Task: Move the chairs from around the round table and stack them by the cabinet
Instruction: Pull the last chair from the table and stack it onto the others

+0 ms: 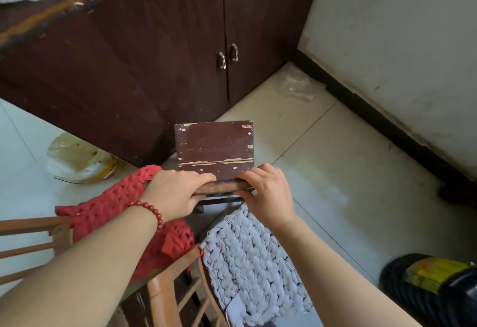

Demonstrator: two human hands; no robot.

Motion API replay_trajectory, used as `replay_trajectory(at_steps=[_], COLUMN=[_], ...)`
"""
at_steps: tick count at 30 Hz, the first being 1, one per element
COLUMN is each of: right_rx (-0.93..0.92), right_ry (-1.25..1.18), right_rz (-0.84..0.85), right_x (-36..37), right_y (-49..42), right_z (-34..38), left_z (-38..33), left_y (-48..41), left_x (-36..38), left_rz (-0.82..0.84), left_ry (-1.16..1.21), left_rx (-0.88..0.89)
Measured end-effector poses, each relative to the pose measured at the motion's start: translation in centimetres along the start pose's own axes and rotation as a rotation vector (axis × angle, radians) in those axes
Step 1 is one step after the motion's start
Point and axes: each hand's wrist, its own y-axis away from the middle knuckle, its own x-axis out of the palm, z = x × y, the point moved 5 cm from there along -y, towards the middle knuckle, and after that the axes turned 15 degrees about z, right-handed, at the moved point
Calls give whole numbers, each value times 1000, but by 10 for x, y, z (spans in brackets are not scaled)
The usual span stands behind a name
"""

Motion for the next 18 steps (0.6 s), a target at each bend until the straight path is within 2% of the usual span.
replay_trajectory(at_steps=[18], right_rx=[-11], right_ry=[-23], right_rz=[3], right_x=[38], right_y=[13], right_z=[6], left_z=[3], left_y=[20], left_x=[34], left_rz=[4], left_ry=[77], left_rx=[-25])
